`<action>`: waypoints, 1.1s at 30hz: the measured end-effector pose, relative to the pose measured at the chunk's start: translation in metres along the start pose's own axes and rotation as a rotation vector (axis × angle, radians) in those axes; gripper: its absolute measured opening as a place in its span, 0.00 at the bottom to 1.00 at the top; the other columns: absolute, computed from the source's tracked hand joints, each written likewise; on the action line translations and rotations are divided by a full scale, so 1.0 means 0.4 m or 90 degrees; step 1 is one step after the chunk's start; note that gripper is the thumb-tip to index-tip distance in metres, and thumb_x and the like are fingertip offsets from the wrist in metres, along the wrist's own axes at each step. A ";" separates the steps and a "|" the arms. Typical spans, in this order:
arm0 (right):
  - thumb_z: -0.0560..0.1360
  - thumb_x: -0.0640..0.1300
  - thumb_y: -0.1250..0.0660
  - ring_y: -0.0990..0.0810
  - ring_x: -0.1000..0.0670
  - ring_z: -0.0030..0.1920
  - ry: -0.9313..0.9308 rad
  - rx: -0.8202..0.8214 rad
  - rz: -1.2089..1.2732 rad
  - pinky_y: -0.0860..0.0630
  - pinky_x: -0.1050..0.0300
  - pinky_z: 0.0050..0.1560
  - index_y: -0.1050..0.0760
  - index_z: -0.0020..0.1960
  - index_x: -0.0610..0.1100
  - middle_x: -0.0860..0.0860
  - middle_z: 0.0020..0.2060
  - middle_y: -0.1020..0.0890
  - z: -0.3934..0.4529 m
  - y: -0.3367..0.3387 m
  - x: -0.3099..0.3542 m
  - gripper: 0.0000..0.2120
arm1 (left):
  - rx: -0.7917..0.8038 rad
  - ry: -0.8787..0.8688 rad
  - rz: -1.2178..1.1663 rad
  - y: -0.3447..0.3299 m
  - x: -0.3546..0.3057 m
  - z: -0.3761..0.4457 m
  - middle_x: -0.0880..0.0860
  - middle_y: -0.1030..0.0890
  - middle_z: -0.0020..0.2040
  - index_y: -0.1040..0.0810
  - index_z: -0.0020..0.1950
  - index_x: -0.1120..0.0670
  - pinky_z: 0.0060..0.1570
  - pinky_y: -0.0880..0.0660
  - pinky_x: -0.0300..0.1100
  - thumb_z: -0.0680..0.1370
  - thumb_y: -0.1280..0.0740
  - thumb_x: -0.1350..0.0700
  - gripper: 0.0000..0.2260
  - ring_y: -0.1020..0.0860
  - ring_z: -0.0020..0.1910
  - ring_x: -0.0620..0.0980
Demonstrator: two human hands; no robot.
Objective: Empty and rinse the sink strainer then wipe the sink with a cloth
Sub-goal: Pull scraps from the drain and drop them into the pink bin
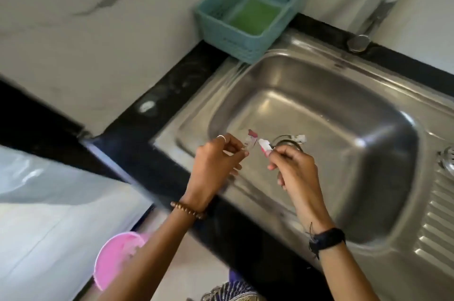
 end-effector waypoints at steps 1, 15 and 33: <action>0.73 0.47 0.31 0.31 0.61 0.22 0.017 0.034 -0.003 0.38 0.70 0.21 0.21 0.37 0.46 0.56 0.24 0.23 -0.044 -0.059 0.014 0.07 | -0.029 0.011 -0.031 0.063 0.022 -0.052 0.49 0.20 0.33 0.24 0.38 0.52 0.30 0.22 0.35 0.72 0.29 0.60 0.06 0.22 0.26 0.42; 0.73 0.48 0.31 0.23 0.51 0.31 0.191 0.480 -0.377 0.24 0.54 0.35 0.21 0.40 0.47 0.55 0.32 0.20 -0.526 -0.868 -0.169 0.06 | -0.467 0.247 -0.143 0.662 0.654 -0.746 0.57 0.16 0.37 0.21 0.41 0.53 0.42 0.18 0.45 0.72 0.29 0.62 0.04 0.16 0.36 0.50; 0.72 0.33 0.42 0.20 0.39 0.49 0.003 0.597 -0.654 0.22 0.46 0.52 0.21 0.51 0.39 0.42 0.54 0.19 -0.250 -1.393 -1.329 0.14 | -0.138 0.604 0.031 0.305 1.897 -0.426 0.65 0.24 0.60 0.35 0.66 0.65 0.54 0.29 0.49 0.77 0.42 0.67 0.16 0.24 0.57 0.61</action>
Point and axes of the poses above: each hand's wrist, its own z-axis towards the middle knuckle, its own y-axis out of the back of the hand, x = y × z, the point moved 7 cm from there along z, towards the middle knuckle
